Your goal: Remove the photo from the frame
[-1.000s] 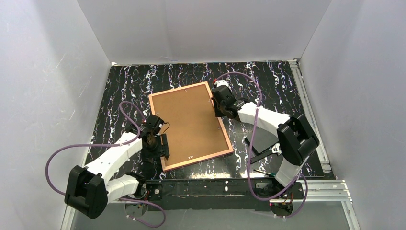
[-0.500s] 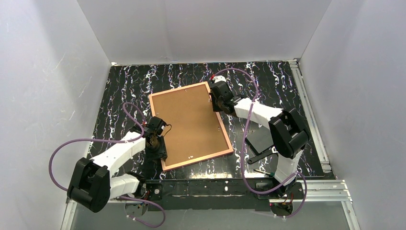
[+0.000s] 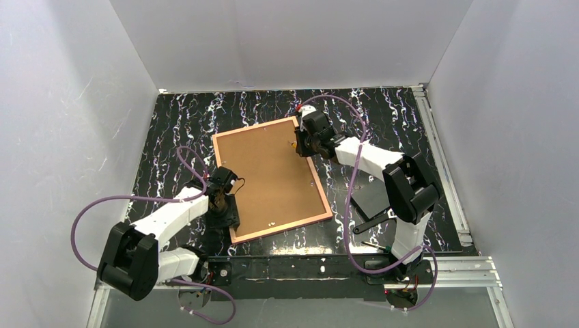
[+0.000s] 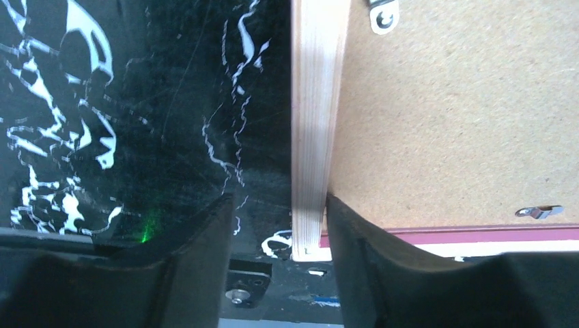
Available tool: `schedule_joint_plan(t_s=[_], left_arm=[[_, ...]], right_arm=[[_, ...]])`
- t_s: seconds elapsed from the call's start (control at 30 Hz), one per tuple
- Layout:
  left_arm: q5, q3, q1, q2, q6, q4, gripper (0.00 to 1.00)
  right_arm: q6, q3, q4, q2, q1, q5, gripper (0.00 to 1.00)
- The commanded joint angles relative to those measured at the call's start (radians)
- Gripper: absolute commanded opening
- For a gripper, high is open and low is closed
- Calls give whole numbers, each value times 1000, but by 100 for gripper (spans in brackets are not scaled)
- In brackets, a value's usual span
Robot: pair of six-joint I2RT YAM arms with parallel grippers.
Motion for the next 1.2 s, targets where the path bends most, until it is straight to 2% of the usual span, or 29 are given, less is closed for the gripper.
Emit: schedule_joint_plan(t_s=[0.0, 0.07, 0.17, 0.33, 0.43, 0.57, 0.7, 0.77, 0.97, 1.17], left_arm=[[-14, 37, 5, -60, 13, -203, 58], [17, 64, 5, -120, 6, -243, 69], [82, 103, 5, -190, -29, -294, 79], [319, 115, 3, -236, -242, -288, 86], [363, 82, -38, -260, -389, -192, 89], [281, 51, -153, -250, -607, -115, 93], [102, -35, -294, -245, -910, -47, 93], [-8, -81, -335, -251, -1075, -19, 90], [-158, -115, -350, -236, -1241, -7, 83], [-106, -165, -381, -163, -1397, 14, 74]], right_arm=[[-6, 94, -65, -76, 1, 1, 1], [7, 100, -134, -129, 1, 42, 1], [14, 47, -216, -233, 0, 78, 1], [50, -192, -266, -452, 1, 82, 1], [81, -318, -269, -595, 1, 63, 1], [113, -436, -257, -721, 1, 39, 1], [125, -474, -273, -799, 1, 14, 1], [125, -487, -277, -833, 0, 9, 1], [122, -525, -281, -911, 1, -10, 1], [126, -549, -280, -945, 1, -17, 1]])
